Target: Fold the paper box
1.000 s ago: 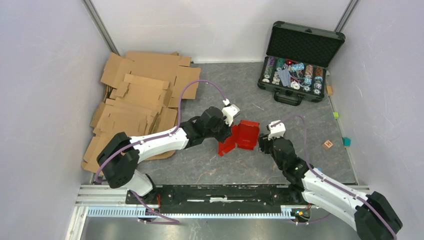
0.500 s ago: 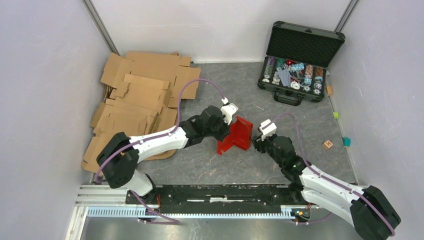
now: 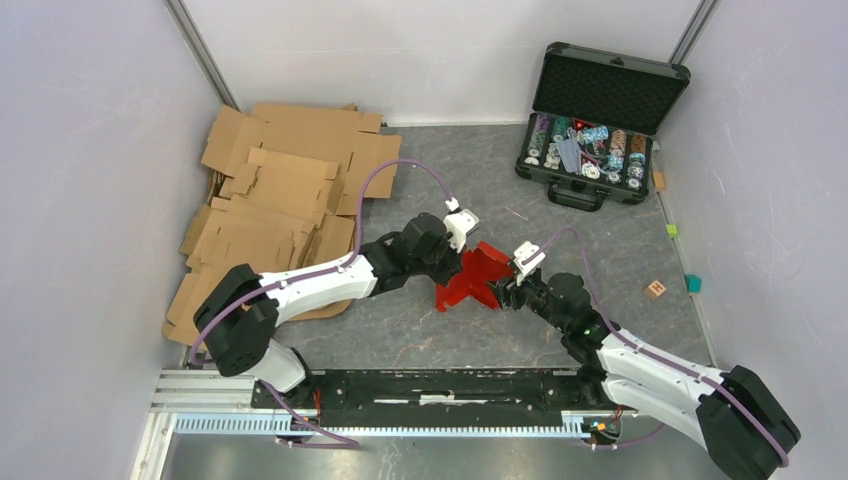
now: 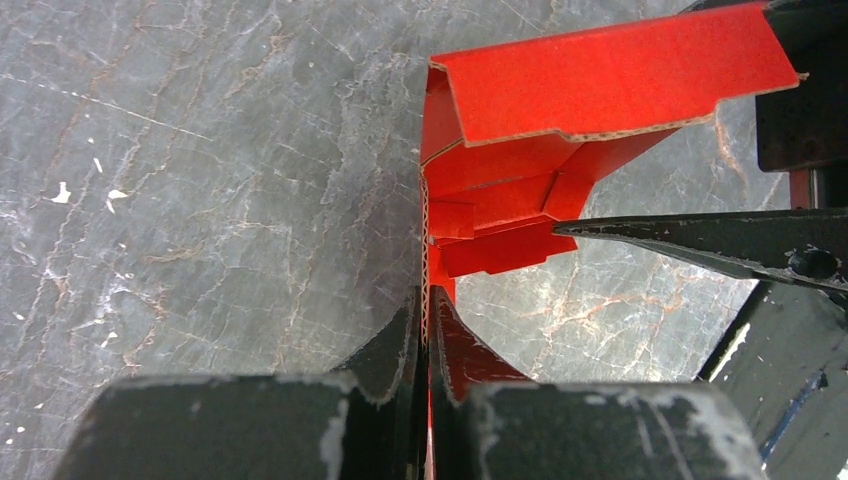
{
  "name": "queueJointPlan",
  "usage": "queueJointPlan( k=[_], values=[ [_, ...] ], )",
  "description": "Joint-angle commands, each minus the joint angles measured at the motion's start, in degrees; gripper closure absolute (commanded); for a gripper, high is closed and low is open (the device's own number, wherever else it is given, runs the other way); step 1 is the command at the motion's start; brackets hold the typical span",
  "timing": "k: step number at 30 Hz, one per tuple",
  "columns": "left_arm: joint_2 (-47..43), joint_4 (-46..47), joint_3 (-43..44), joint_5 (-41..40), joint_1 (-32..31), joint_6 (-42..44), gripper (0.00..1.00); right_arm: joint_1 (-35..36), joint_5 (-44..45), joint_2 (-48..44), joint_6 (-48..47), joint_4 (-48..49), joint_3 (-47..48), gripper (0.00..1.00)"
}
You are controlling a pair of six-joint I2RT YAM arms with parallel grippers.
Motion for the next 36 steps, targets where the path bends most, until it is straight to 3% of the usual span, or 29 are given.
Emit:
queueJointPlan(
  k=[1,5,8,14,25,36],
  values=[
    [0.52,-2.45,0.7,2.64,-0.62,1.67,0.93,0.3,-2.04,0.29,0.63,3.91,0.3,0.41],
    [0.63,-2.45,0.7,3.05,-0.68,1.62,0.93,0.3,-2.07,0.78,1.84,3.87,0.3,0.38],
    [0.54,-2.45,0.72,3.76,-0.66,1.62,0.93,0.31,-0.42,1.11,2.88,2.84,0.37,0.42],
    [0.02,-2.2,0.33,3.8,-0.88,1.64,0.91,0.3,1.68,0.78,3.26,1.53,-1.12,0.42],
    [-0.42,-2.36,0.17,0.49,-1.45,1.43,0.91,0.61,1.45,0.33,7.25,2.49,-7.48,0.09],
    [-0.1,-2.89,1.48,1.96,-2.46,-0.13,0.91,2.09,-1.91,4.63,5.89,2.55,-5.74,0.14]
  ],
)
